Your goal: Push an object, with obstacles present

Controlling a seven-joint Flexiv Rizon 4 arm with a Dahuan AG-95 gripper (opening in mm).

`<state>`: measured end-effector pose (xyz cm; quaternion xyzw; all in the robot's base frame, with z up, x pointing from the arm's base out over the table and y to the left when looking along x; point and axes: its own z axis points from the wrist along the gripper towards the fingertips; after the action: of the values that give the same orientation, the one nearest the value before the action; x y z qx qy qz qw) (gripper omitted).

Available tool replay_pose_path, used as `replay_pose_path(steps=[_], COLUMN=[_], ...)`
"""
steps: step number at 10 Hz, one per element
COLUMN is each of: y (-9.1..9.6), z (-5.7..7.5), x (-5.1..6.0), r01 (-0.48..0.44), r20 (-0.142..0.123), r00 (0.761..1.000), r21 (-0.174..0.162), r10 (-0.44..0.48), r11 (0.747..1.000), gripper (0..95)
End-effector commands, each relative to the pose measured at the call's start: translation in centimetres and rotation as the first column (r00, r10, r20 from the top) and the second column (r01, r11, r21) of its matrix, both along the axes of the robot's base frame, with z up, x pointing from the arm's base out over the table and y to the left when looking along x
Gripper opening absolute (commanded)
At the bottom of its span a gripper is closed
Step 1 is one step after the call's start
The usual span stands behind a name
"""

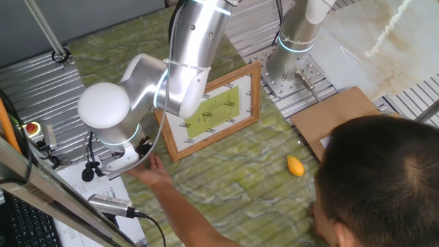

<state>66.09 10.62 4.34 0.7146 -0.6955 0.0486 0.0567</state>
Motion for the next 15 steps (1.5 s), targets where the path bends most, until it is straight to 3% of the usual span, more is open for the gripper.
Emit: replay_pose_path(steps=[1,15], y=[-0.2,-1.7], z=[-0.1,-0.4], x=[0.0,-1.0], r01=[-0.005,-0.026], r20=[-0.002,-0.013], r00=[1.000,1.000], r21=[-0.001,-0.022], r10=[0.005,0.025], r11=[1.000,0.999], gripper=[0.0,0.0])
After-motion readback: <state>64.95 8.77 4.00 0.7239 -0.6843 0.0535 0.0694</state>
